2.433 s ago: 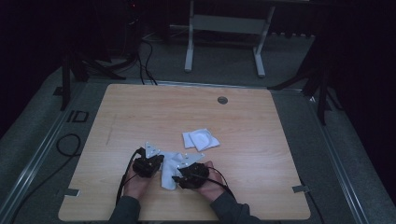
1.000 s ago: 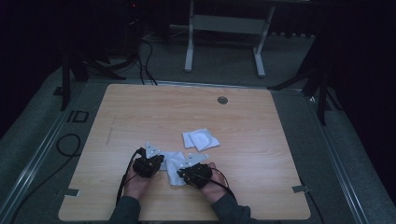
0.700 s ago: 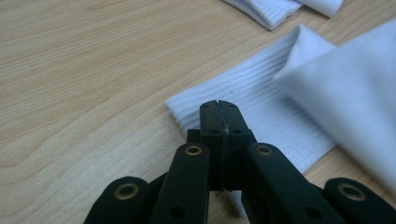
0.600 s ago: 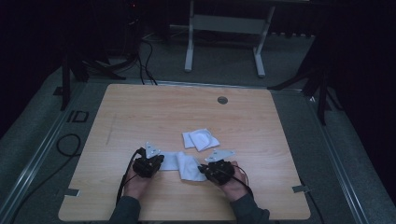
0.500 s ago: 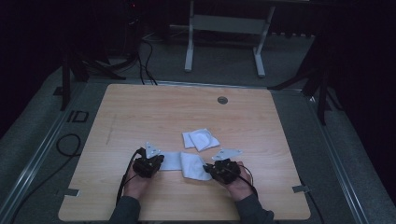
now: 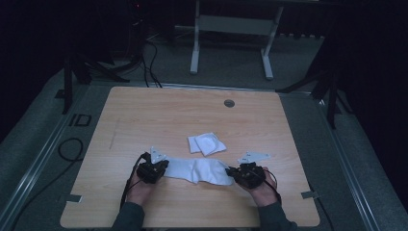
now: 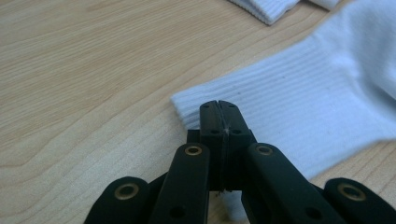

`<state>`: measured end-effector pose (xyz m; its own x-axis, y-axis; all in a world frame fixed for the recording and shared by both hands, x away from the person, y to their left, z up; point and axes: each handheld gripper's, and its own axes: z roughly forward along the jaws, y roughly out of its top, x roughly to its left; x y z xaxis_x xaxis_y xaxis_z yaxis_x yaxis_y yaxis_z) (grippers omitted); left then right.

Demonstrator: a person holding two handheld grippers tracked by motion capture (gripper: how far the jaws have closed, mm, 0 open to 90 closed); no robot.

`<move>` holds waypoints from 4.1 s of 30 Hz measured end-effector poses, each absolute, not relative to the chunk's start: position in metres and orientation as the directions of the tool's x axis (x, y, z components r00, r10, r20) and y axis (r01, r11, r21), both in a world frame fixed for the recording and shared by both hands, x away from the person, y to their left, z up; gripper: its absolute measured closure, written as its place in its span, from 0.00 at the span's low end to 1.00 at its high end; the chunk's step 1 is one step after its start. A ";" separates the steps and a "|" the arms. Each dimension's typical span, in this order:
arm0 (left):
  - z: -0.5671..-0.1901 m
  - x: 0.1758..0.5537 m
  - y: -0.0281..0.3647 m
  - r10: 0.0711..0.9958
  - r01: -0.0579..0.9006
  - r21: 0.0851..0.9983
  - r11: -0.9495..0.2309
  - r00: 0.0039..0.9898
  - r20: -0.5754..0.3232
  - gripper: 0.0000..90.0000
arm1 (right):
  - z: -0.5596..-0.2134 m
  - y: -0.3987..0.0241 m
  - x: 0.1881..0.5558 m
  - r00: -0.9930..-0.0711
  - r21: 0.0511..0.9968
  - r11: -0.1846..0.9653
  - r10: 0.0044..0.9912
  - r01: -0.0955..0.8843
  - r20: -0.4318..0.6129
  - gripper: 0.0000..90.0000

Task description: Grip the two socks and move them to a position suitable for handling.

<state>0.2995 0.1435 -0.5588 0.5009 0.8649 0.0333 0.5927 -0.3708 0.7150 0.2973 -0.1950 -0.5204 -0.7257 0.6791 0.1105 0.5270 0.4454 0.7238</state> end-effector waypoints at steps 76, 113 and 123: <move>-0.560 0.299 0.143 0.865 0.585 0.719 -0.375 0.500 0.045 0.99 | -0.526 -0.127 0.442 -0.650 0.631 0.504 0.760 0.590 0.000 0.71; -0.560 0.299 0.144 0.867 0.587 0.720 -0.370 0.497 0.040 0.99 | -0.471 -0.218 0.421 -0.530 0.696 0.367 0.848 0.617 0.023 0.98; -0.560 0.299 0.144 0.867 0.587 0.720 -0.370 0.497 0.040 0.99 | -0.471 -0.245 0.411 -0.510 0.676 0.366 0.860 0.640 0.018 0.98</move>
<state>0.2991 0.1436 -0.5600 0.4975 0.8666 0.0395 0.5870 -0.3699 0.7201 0.4106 -0.2447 -0.4714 -0.5101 0.8599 0.0175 0.6396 0.3656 0.6762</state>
